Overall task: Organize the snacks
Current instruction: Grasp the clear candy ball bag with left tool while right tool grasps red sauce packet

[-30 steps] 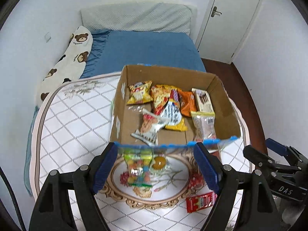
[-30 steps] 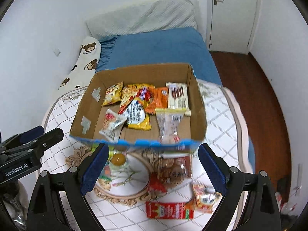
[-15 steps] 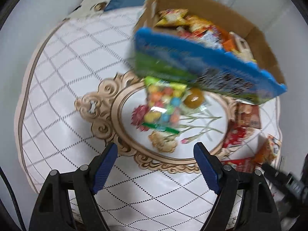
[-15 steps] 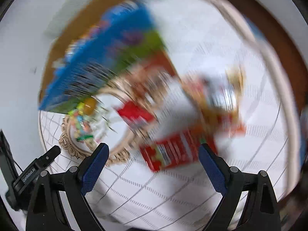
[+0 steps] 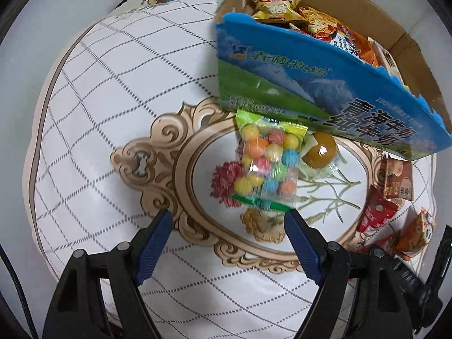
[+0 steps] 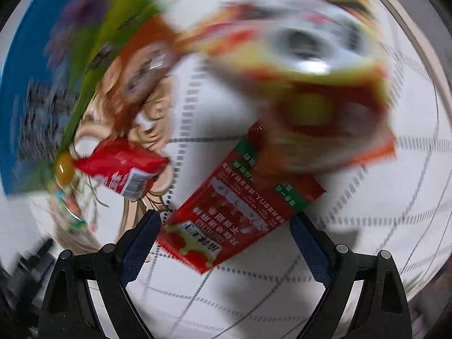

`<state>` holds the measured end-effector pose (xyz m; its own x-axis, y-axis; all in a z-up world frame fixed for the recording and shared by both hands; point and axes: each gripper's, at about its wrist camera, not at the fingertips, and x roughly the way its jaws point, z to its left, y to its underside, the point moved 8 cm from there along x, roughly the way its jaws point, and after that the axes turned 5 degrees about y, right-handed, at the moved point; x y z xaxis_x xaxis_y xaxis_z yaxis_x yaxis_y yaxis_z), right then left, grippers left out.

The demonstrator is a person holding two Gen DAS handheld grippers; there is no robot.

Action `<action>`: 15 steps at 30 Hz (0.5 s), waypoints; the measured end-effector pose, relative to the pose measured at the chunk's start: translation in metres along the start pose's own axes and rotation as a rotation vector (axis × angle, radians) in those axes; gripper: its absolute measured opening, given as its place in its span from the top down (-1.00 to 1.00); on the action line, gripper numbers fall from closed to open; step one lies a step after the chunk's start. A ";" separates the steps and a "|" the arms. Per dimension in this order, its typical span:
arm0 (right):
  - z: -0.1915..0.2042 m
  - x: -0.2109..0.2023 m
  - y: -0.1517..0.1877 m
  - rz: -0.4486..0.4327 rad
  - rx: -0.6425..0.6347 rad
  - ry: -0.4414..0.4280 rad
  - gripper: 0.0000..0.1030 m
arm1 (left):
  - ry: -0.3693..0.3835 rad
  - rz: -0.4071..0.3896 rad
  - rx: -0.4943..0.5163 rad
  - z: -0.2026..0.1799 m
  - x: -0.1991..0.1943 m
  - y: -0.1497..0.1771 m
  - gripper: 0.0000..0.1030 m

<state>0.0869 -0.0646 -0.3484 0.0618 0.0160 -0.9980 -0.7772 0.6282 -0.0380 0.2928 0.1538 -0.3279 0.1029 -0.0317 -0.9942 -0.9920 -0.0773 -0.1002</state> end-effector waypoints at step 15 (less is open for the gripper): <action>0.042 0.002 0.010 -0.010 -0.259 0.030 -0.69 | 0.017 0.093 0.149 -0.037 0.061 -0.032 -0.28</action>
<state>0.1058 -0.0254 -0.3488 0.0548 -0.0152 -0.9984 -0.9113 0.4079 -0.0562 0.3337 0.1174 -0.3835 0.0105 -0.0492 -0.9987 -0.9970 0.0756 -0.0142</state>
